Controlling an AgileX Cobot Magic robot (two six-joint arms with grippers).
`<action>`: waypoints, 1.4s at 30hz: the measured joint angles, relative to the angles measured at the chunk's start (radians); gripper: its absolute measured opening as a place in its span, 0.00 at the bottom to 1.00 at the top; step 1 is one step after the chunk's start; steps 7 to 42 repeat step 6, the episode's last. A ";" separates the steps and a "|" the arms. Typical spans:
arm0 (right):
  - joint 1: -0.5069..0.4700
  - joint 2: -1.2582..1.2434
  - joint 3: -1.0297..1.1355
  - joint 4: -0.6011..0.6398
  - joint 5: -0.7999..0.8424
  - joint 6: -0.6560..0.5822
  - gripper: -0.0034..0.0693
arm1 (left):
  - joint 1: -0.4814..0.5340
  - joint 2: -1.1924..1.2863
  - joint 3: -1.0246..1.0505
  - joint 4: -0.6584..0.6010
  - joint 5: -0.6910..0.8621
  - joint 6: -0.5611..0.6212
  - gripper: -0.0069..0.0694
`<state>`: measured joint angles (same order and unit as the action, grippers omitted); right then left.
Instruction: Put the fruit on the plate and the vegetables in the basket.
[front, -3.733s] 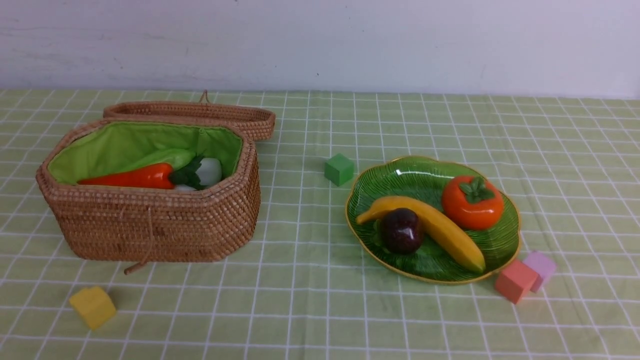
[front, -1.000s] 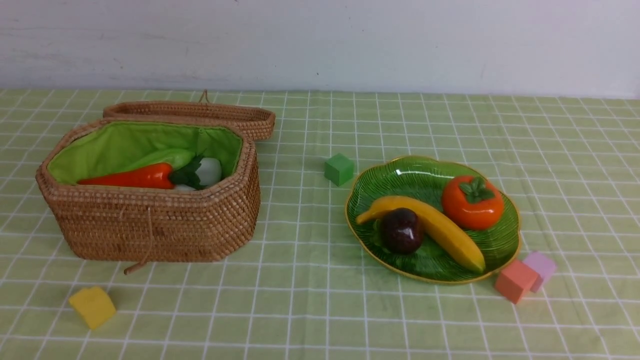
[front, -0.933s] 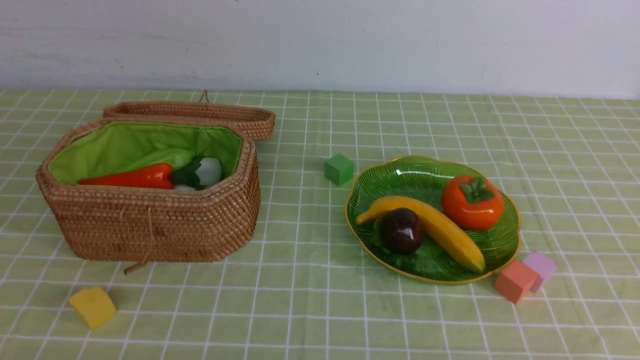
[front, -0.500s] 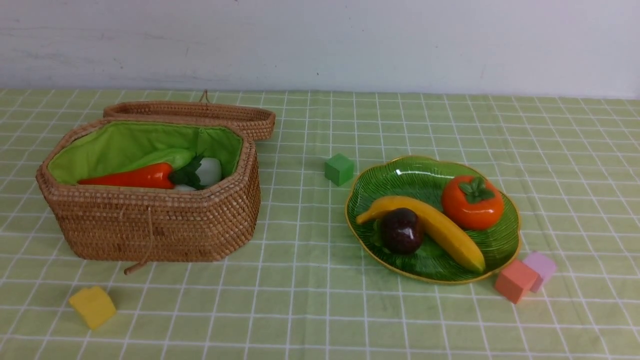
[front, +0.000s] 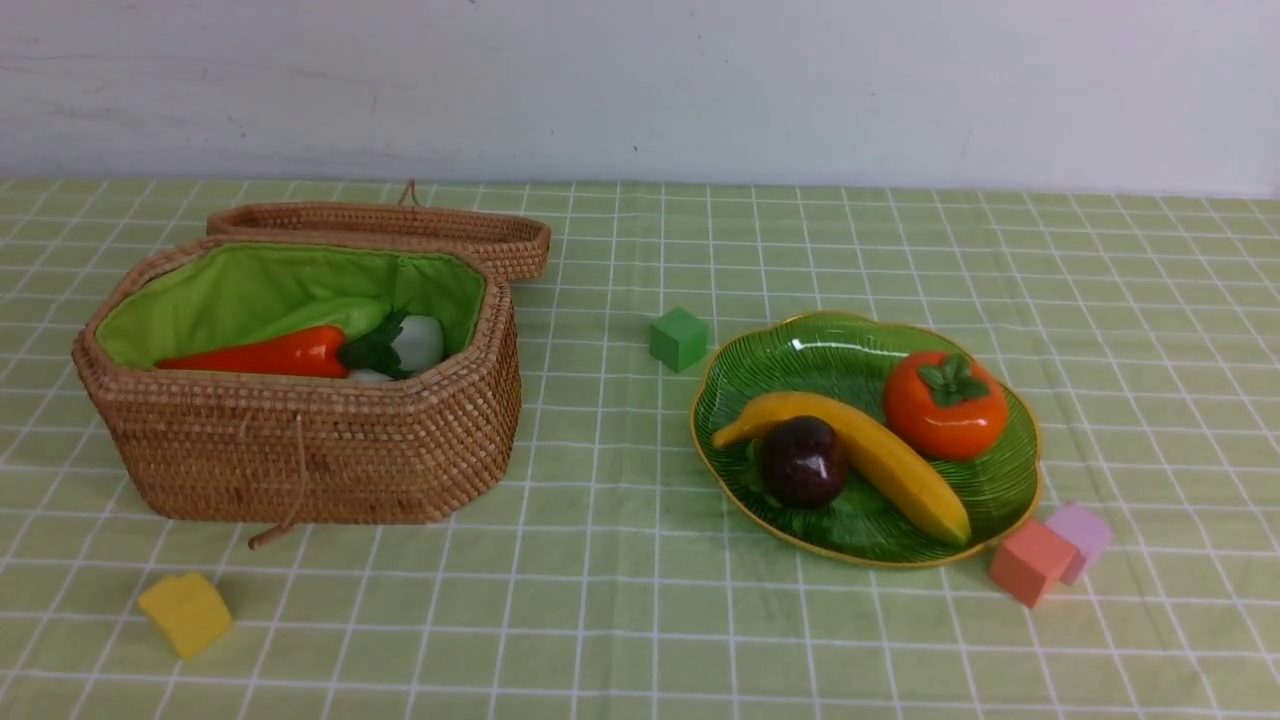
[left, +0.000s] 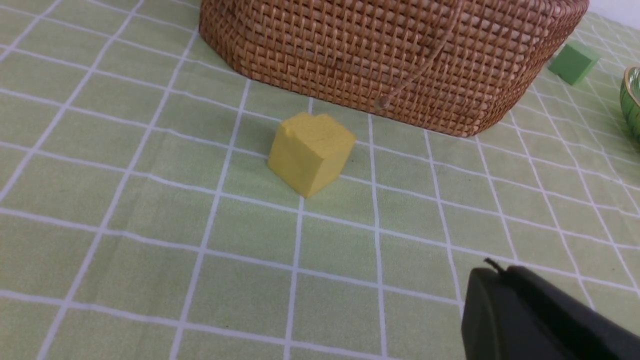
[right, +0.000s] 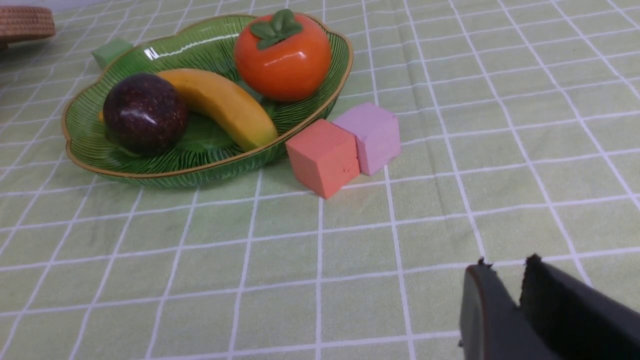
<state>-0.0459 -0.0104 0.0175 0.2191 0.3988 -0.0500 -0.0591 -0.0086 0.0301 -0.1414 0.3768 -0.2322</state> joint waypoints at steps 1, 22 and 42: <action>0.000 0.000 0.000 0.000 0.000 0.000 0.21 | 0.000 0.000 0.000 0.000 0.000 0.000 0.07; 0.000 0.000 0.000 0.000 0.000 0.000 0.22 | 0.000 0.000 0.000 0.000 0.000 0.000 0.08; 0.000 0.000 0.000 0.000 0.000 0.000 0.22 | 0.000 0.000 0.000 0.000 0.000 0.000 0.08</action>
